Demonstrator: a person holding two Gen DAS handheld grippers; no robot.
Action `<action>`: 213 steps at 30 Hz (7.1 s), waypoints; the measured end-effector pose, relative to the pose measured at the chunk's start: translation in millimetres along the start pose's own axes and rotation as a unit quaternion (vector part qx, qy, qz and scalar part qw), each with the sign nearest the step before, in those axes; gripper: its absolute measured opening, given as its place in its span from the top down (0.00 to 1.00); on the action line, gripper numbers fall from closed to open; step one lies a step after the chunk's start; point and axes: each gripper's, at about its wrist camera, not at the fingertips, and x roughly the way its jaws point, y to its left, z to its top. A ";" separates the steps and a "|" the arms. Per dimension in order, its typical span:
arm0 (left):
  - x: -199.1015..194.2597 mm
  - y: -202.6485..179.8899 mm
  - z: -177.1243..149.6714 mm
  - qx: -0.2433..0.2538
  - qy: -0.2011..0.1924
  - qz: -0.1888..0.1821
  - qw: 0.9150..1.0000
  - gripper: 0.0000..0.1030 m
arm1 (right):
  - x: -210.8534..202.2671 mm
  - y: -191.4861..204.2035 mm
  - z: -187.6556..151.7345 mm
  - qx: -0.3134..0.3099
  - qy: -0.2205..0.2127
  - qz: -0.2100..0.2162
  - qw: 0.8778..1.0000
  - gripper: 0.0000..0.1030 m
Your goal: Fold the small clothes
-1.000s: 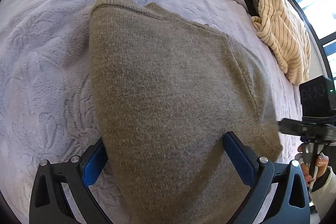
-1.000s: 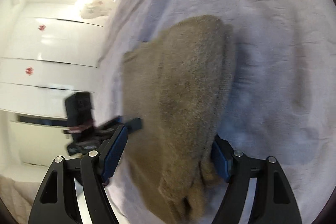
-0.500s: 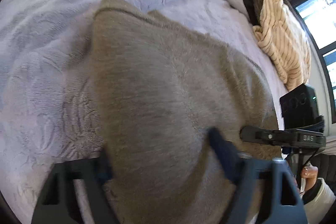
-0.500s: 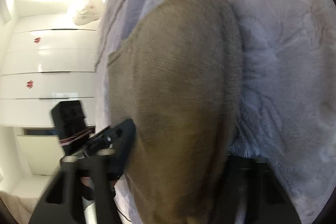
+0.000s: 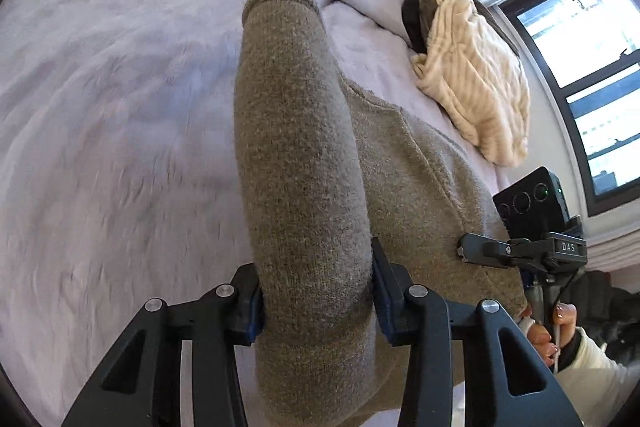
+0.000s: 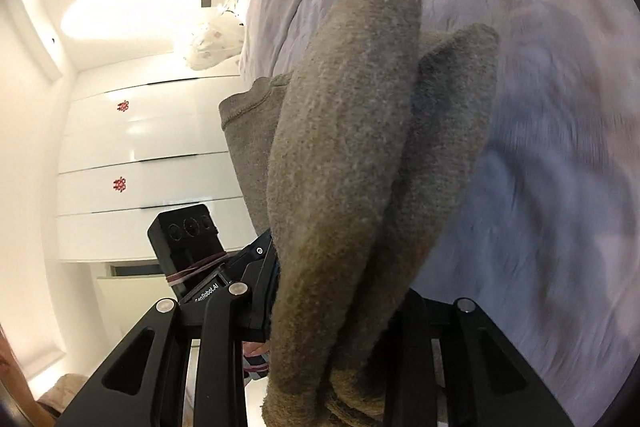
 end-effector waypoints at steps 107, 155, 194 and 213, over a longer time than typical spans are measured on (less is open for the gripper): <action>-21.5 -52.2 -210.6 -0.022 0.082 0.299 0.950 0.35 | -58.8 -4.9 -162.3 -0.061 0.000 -0.445 0.893 0.60; -42.0 -87.1 -182.0 -0.010 0.034 0.319 0.947 0.00 | -30.0 70.9 -135.6 -0.160 -0.051 -0.540 0.825 0.16; -46.8 -88.4 -180.2 -0.011 0.027 0.329 0.944 0.00 | -32.7 71.4 -136.3 -0.150 -0.063 -0.541 0.825 0.15; -46.6 -87.7 -179.8 -0.013 0.028 0.328 0.944 0.00 | -32.0 69.1 -132.8 -0.144 -0.057 -0.535 0.830 0.15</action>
